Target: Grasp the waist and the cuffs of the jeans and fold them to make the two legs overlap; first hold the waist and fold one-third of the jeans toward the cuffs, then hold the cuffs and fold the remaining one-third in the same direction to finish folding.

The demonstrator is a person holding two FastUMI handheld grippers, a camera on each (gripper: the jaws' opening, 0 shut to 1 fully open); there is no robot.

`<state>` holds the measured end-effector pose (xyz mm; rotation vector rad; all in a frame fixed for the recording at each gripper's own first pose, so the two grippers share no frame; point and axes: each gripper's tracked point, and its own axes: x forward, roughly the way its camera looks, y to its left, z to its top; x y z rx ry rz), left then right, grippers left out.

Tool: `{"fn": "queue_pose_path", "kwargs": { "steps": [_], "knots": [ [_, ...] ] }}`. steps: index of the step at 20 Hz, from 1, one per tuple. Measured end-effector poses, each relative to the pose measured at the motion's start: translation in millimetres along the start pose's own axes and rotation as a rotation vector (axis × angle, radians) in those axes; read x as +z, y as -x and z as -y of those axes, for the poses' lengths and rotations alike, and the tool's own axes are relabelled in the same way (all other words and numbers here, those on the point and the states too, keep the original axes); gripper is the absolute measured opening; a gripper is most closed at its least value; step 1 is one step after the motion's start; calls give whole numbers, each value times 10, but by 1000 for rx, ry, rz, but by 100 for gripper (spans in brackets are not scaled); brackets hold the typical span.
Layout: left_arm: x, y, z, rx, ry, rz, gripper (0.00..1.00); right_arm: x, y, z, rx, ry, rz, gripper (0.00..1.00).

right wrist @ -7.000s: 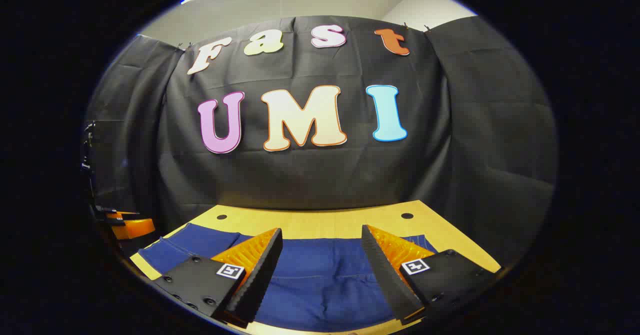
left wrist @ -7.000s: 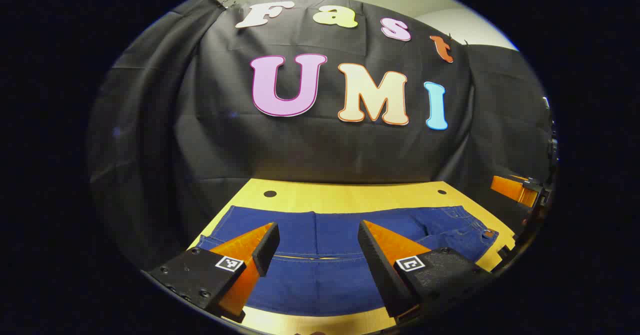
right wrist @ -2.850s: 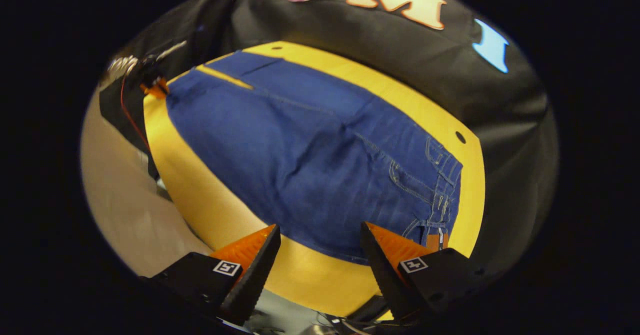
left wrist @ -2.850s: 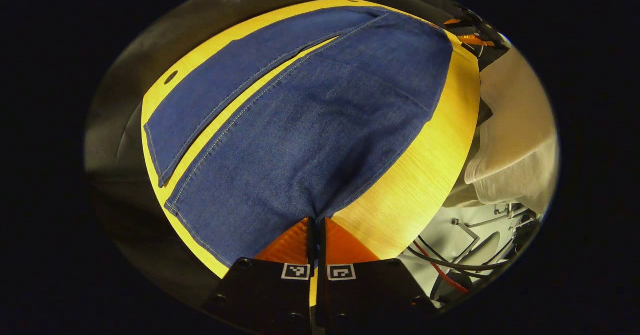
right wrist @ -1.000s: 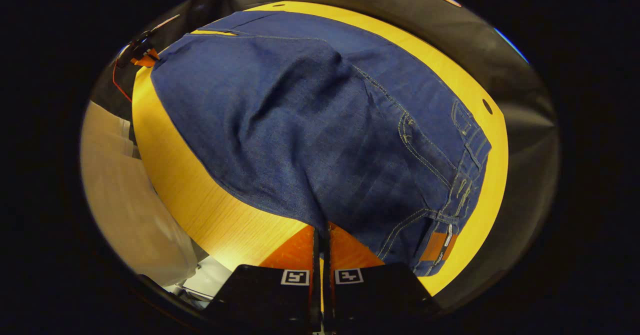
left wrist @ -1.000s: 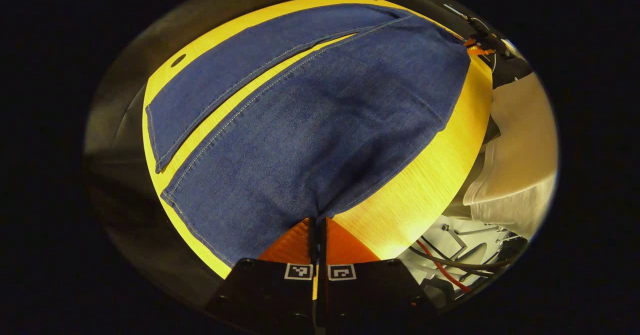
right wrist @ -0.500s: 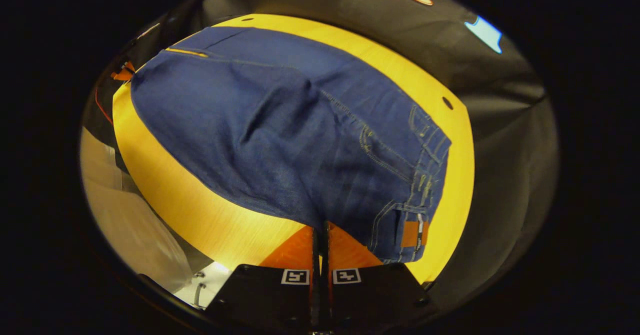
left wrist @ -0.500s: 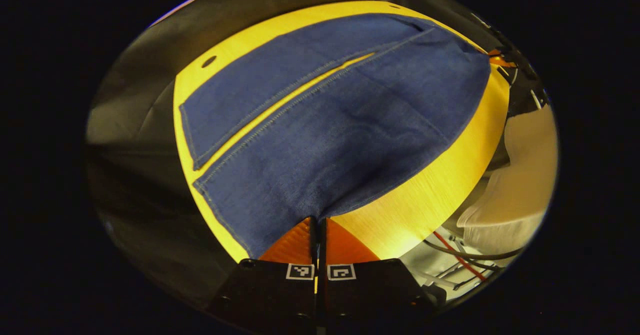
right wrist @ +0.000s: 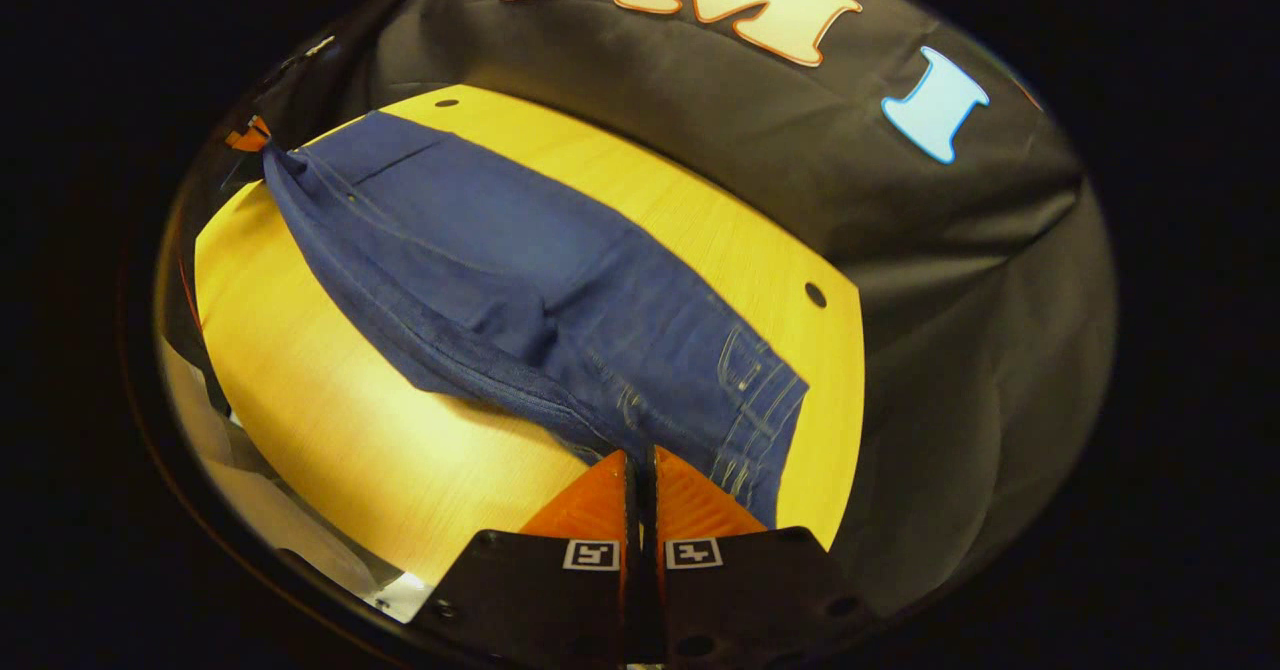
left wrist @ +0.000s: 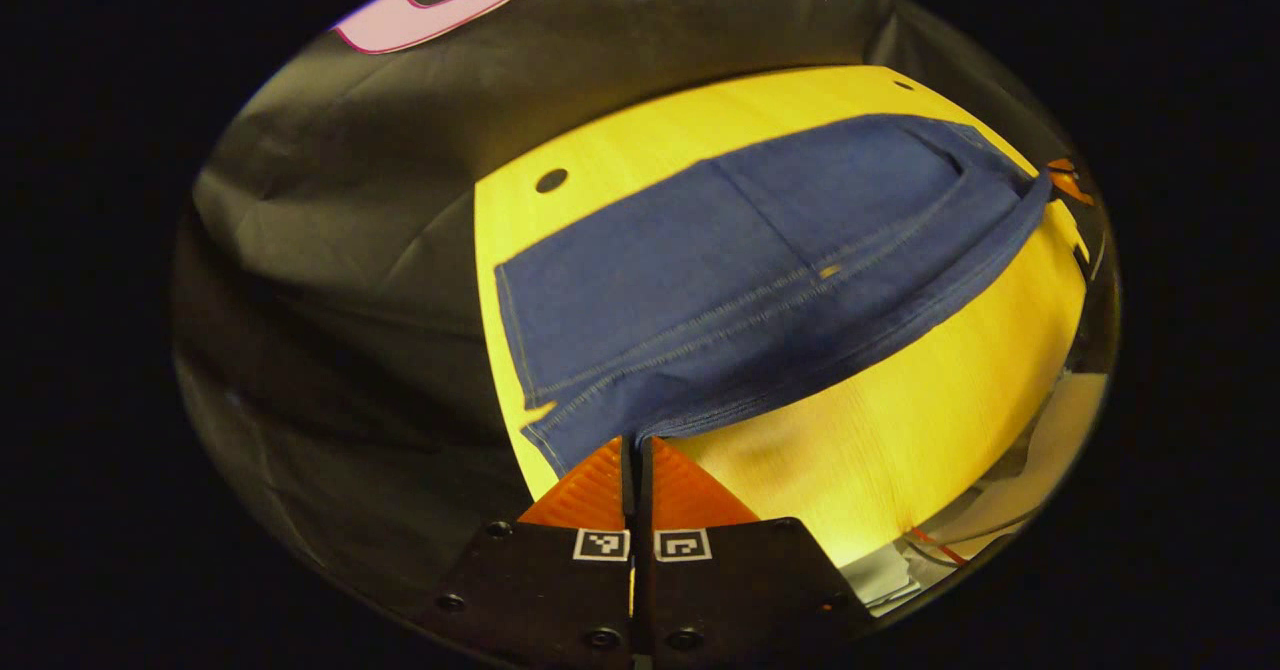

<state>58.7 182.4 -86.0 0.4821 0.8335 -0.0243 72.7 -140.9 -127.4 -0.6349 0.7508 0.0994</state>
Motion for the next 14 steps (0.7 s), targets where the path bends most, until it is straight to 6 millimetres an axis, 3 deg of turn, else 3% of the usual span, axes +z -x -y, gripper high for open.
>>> {"fn": "queue_pose_path", "kwargs": {
  "steps": [4, 9, 11, 14],
  "knots": [
    [505, -156, -150, 92, 33, 21, 0, 267, -377, 185, 61, -55, -3, 2],
    [1008, -638, -356, 185, 40, 51, 0, 852, -826, 544, 55, -236, 76, 2],
    [1173, -831, -424, 215, 76, 73, 0, 1063, -1094, 642, 31, -304, 116, 2],
    [1379, -1140, -464, 251, 111, 119, 0, 1153, -1565, 664, 18, -338, 119, 2]
  ]
}}
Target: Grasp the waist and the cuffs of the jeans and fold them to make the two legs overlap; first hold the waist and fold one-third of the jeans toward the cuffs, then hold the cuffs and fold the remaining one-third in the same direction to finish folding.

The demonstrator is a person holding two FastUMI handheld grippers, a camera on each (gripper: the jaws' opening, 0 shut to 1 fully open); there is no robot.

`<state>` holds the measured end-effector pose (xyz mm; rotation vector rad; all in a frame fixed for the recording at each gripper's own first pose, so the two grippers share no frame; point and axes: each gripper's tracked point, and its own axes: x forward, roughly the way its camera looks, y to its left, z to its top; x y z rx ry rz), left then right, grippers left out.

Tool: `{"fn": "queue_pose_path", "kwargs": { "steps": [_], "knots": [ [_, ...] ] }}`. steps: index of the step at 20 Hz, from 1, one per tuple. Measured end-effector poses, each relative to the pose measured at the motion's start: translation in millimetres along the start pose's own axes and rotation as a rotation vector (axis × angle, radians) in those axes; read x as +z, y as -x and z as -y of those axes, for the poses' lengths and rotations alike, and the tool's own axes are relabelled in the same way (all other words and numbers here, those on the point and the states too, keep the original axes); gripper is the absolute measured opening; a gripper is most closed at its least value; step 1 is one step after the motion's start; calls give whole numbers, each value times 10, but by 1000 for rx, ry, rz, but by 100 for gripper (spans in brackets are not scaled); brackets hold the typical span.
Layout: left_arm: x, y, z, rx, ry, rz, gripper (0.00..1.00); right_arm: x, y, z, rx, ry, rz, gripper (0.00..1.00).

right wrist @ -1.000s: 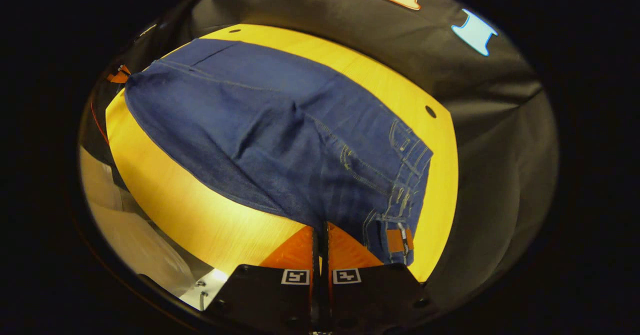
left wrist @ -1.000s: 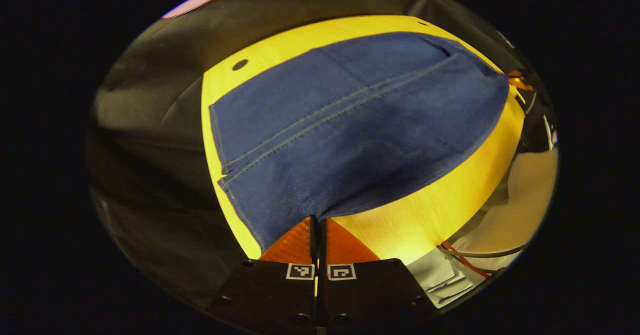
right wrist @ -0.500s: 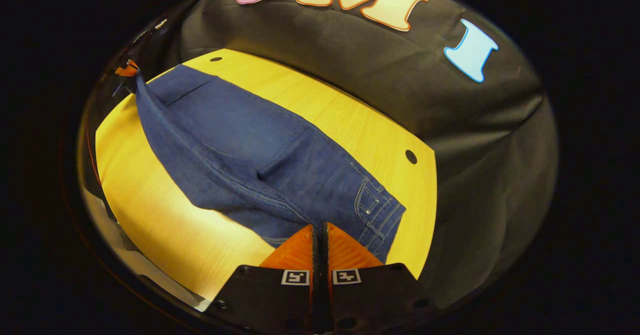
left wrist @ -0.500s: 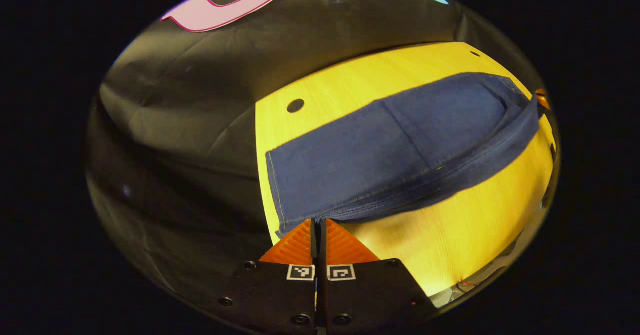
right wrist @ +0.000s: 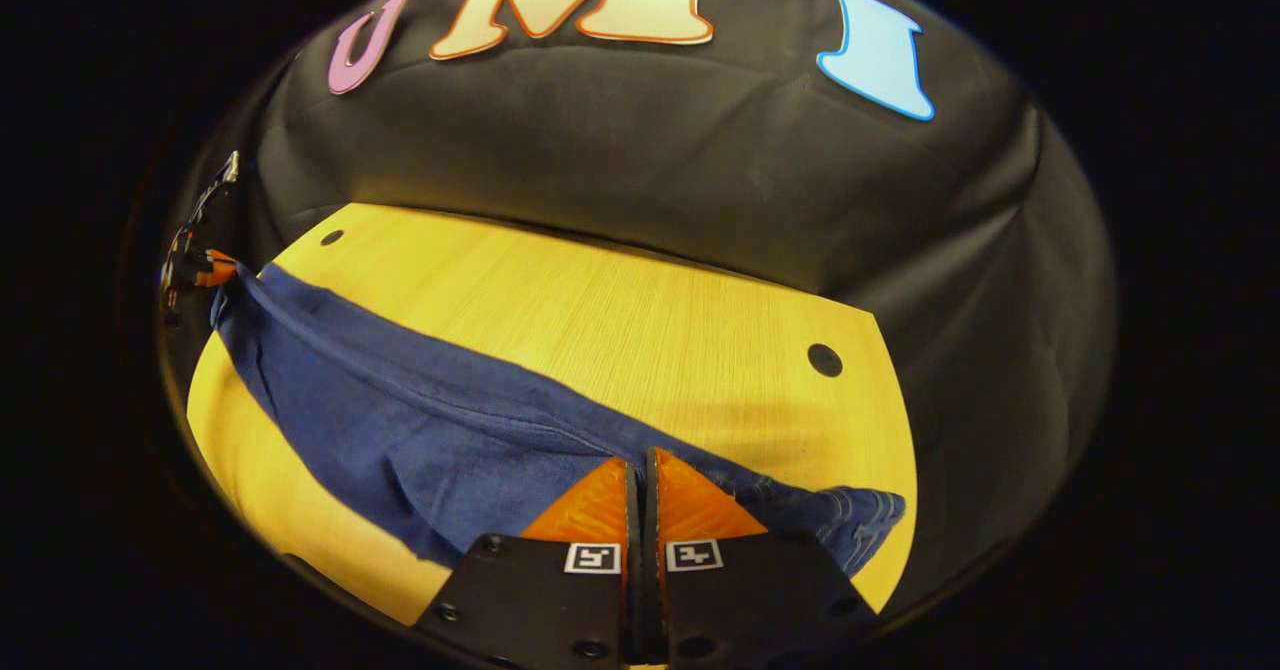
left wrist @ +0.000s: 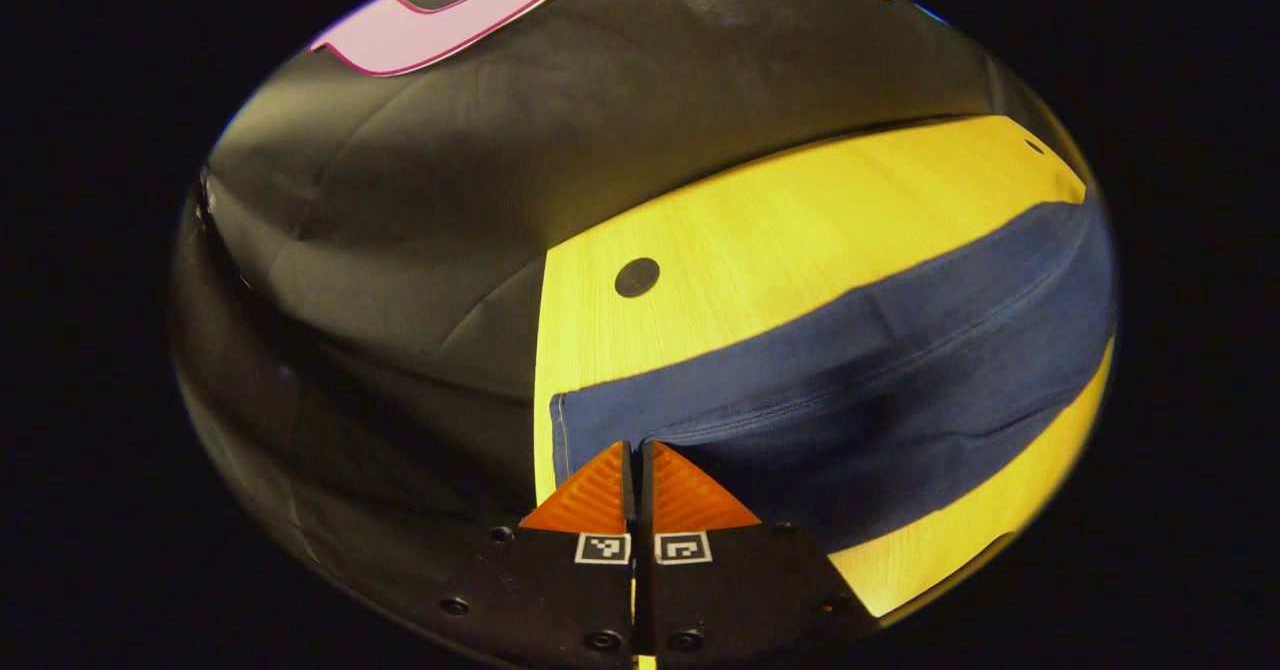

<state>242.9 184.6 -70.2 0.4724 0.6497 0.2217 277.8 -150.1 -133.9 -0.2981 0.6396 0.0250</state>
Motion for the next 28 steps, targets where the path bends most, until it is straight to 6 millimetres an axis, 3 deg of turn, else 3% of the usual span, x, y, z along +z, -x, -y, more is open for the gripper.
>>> {"fn": "queue_pose_path", "kwargs": {
  "steps": [4, 6, 9, 10, 11, 12, 14, 16, 19, 21, 25, 28],
  "knots": [
    [-24, -383, 207, 6, 10, 0, 0, -220, -525, -39, 2, 1, -46, 3],
    [-53, -510, 267, -5, 47, 14, 0, -320, -609, -61, 3, 13, -70, 2],
    [-109, -527, 281, -27, 97, 17, 0, -325, -641, -8, 6, 19, -67, 10],
    [-103, -533, 298, -37, 112, 22, 0, -325, -631, 42, 3, 15, -65, 18],
    [-102, -524, 321, -47, 132, 30, 0, -285, -532, 131, -15, 2, -55, 39],
    [-73, -445, 292, -38, 151, 50, 25, -258, -502, 211, -23, -31, -36, 59],
    [31, -234, 192, -10, 186, 106, 60, -226, -372, 255, 7, -148, -8, 100],
    [174, 2, 101, 24, 218, 178, 95, -238, -116, 470, -9, -235, 19, 100],
    [327, 340, 95, 15, 240, 260, 94, -509, 202, 933, -88, -267, 15, 99],
    [317, 528, 160, 10, 226, 277, 94, -772, 350, 1157, -119, -286, -23, 100],
    [127, 798, 546, -35, 261, 252, 94, -1240, 493, 1379, -129, -366, -73, 99],
    [10, 913, 771, -55, 310, 231, 95, -1411, 524, 1444, -99, -408, -92, 100]
  ]
}}
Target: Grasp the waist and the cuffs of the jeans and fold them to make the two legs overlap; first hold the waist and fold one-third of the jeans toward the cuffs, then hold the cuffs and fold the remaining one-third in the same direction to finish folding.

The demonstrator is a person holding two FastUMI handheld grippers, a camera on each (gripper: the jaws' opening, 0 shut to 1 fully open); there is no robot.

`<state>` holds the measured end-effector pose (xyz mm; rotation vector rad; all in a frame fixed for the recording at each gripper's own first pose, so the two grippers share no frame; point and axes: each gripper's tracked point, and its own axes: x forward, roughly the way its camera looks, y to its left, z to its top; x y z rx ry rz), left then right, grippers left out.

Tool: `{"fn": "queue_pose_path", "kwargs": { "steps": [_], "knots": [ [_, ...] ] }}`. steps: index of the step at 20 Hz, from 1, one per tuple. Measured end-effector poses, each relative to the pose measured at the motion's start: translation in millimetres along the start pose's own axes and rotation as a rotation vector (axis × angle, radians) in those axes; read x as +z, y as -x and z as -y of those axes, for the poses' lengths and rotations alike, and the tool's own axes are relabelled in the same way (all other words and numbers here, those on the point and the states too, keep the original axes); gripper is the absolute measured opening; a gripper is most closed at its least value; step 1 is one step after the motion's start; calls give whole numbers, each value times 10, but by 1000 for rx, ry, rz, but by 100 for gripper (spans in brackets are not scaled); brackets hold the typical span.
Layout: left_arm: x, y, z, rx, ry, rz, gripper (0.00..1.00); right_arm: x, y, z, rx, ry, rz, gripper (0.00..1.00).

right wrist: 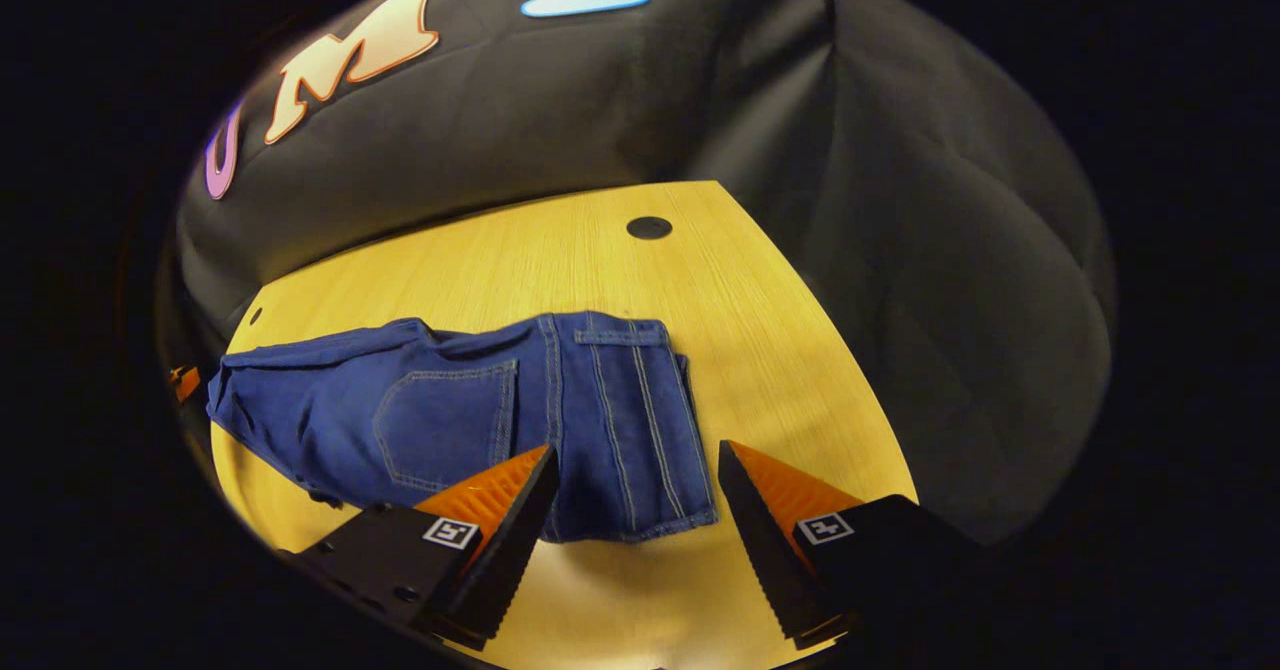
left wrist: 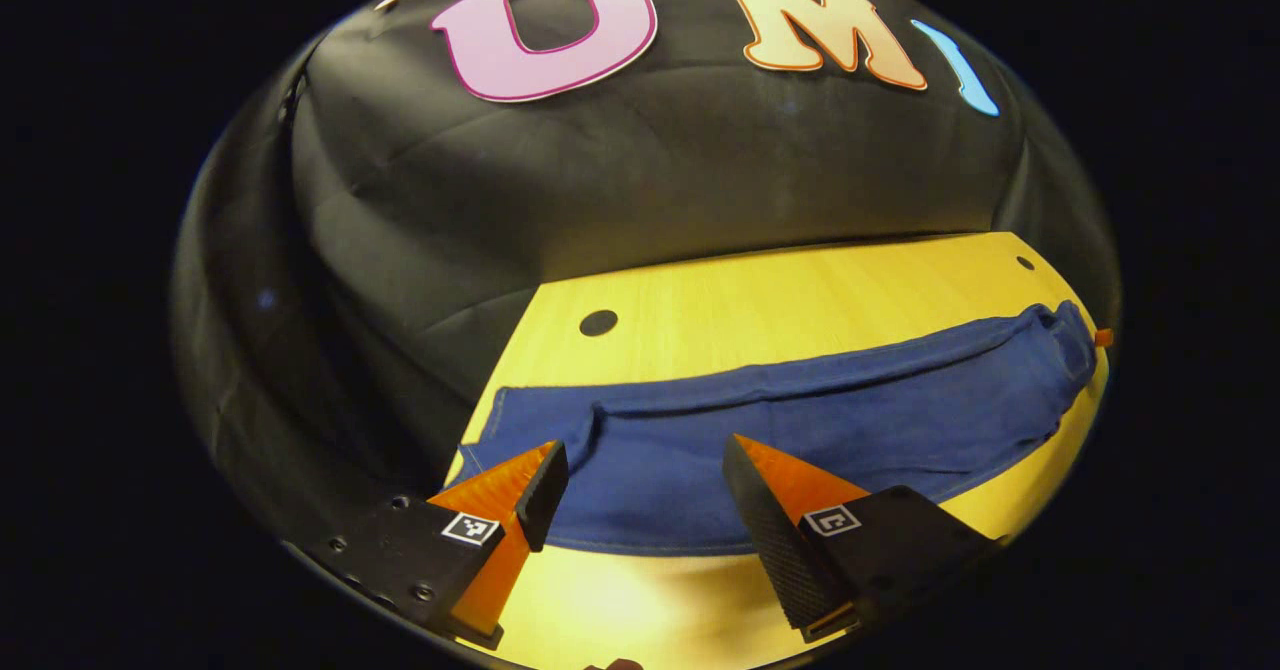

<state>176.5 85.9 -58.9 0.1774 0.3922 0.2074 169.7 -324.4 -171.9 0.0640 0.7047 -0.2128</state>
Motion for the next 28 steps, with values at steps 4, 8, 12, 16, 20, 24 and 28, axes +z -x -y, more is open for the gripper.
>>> {"fn": "queue_pose_path", "kwargs": {
  "steps": [4, 8, 12, 16, 20, 24, 28],
  "knots": [
    [-73, 126, 195, -14, 40, -7, 94, -91, -107, 57, 44, -77, -28, 99],
    [-21, 216, 210, 8, 36, 1, 94, -274, -196, 62, 62, -62, -68, 99],
    [41, 262, 213, 28, 33, 10, 95, -285, -215, 54, 67, -49, -51, 100],
    [65, 285, 308, 37, 55, 24, 94, -280, -233, 21, 61, -47, -16, 91],
    [16, 302, 407, 33, 65, 13, 94, -282, -221, -97, 74, -101, -13, 64],
    [15, 317, 436, 22, 74, 8, 93, -304, -245, -126, 68, -150, -6, 41],
    [27, 332, 468, 12, 72, 15, 93, -364, -205, -197, 96, -214, -38, 31]
  ]
}}
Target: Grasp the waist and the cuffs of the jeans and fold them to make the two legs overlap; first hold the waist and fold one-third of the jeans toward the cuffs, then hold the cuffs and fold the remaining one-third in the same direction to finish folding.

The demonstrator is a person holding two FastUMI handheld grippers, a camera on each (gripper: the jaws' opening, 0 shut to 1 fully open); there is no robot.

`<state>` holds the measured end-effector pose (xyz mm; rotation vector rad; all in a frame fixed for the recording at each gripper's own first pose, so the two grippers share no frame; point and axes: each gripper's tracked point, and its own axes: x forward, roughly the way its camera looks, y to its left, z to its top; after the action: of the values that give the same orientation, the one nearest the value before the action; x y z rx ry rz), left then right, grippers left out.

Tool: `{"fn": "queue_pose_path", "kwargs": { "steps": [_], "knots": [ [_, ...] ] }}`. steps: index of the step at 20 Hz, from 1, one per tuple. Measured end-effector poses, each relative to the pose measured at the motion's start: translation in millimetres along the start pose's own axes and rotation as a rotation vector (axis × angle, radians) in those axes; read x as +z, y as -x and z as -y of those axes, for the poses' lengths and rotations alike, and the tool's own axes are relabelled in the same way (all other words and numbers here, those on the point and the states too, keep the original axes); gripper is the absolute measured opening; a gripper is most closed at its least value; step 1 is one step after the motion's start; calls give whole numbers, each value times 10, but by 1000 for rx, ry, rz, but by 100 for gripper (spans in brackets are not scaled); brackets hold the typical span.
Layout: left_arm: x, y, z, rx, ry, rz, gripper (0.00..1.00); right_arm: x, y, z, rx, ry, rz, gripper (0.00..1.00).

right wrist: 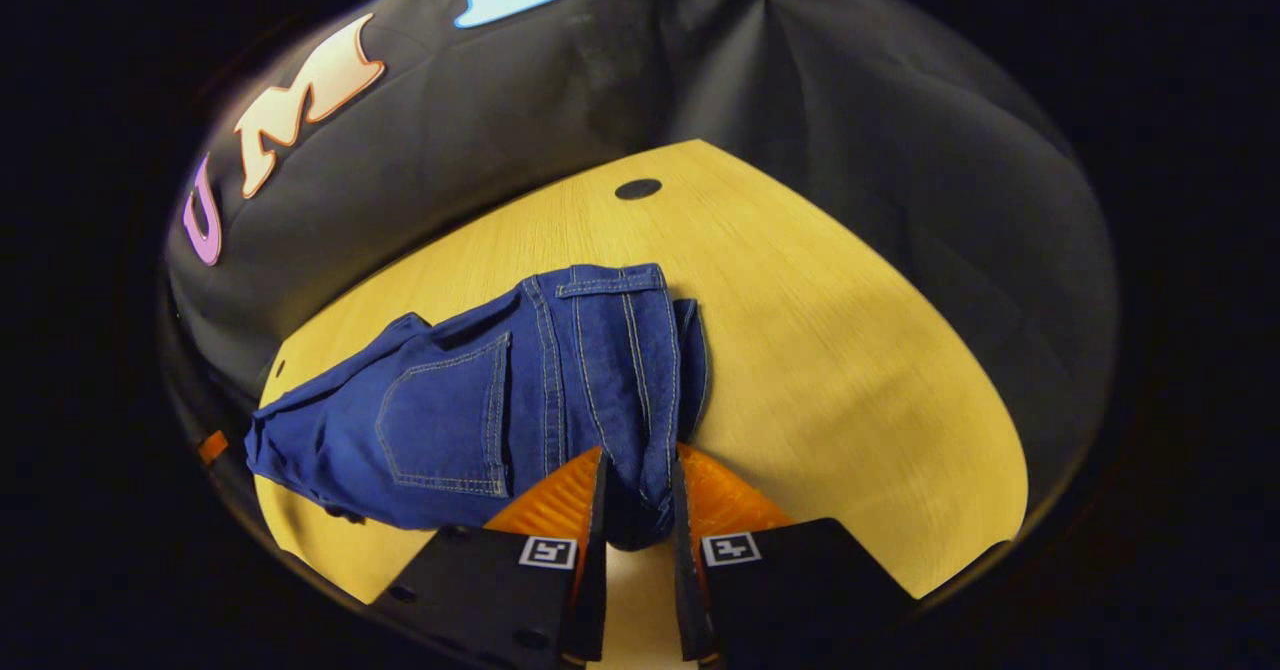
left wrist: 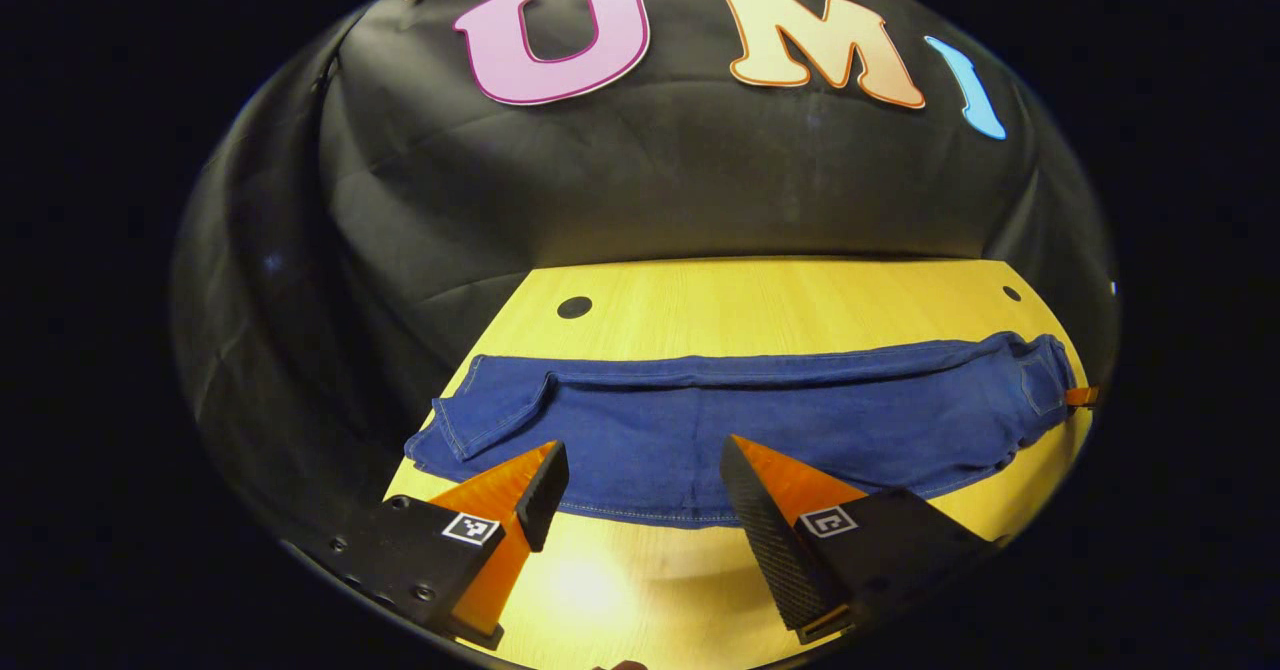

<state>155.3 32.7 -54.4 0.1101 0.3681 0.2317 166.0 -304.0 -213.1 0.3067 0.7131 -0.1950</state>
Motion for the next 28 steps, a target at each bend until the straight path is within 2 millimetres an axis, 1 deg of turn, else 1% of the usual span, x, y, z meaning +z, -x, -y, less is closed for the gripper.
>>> {"fn": "queue_pose_path", "kwargs": {
  "steps": [1, 2, 3, 6, 7, 8, 9, 10, 12, 13, 14, 15, 16, 17, 18, 19, 20, 22, 24, 26, 27, 28],
  "knots": [
    [8, 1, 6, -2, 2, 2, 93, 17, -12, 16, -16, -1, 13, 26],
    [7, 0, 8, -5, 7, 5, 93, 43, -36, 20, -32, 9, 30, 24],
    [10, -5, 16, -12, 18, 8, 93, 64, -1, 12, -52, 25, 39, 17],
    [-24, -5, 12, -30, 51, 7, 93, 103, 37, -23, -94, 15, 48, 11],
    [-31, -11, -1, -37, 61, 8, 93, 114, 24, -15, -110, 9, 49, 12],
    [-42, -18, -11, -42, 69, 14, 93, 135, 84, -31, -125, 7, 47, 9],
    [-45, -21, -33, -49, 76, 17, 93, 178, 133, -59, -134, 6, 58, 8],
    [-56, -16, -67, -55, 76, 20, 93, 249, 185, -89, -144, 14, 86, 6],
    [-54, -27, -120, -80, 65, 25, 93, 399, 372, -160, -158, 20, 134, 7],
    [-40, -32, -133, -99, 58, 32, 93, 490, 471, -228, -158, 9, 161, 7],
    [-22, -32, -145, -118, 53, 39, 93, 590, 588, -325, -149, -2, 191, 5],
    [-7, -45, -157, -137, 51, 45, 93, 672, 754, -429, -133, -12, 222, 7],
    [-9, -51, -156, -160, 52, 46, 93, 778, 911, -555, -109, -18, 256, 4],
    [-5, -53, -161, -187, 53, 49, 93, 817, 1060, -692, -83, -15, 287, 7],
    [-5, -56, -163, -210, 51, 52, 93, 867, 1189, -831, -59, -9, 317, 7],
    [7, -64, -187, -227, 46, 58, 93, 918, 1304, -1016, -31, 3, 341, 7],
    [11, -65, -217, -243, 38, 63, 93, 920, 1376, -1116, -2, 12, 358, 7],
    [41, -80, -273, -272, 30, 76, 93, 850, 1593, -1318, 61, 39, 376, 7],
    [62, -108, -339, -300, 29, 89, 93, 840, 1720, -1504, 129, 70, 383, 7],
    [60, -106, -402, -321, 32, 96, 93, 806, 1791, -1767, 205, 93, 386, 7],
    [57, -109, -434, -330, 35, 99, 94, 777, 1776, -1984, 242, 100, 383, 7],
    [53, -104, -459, -337, 40, 101, 94, 759, 1763, -2138, 280, 106, 381, 7]
  ]
}}
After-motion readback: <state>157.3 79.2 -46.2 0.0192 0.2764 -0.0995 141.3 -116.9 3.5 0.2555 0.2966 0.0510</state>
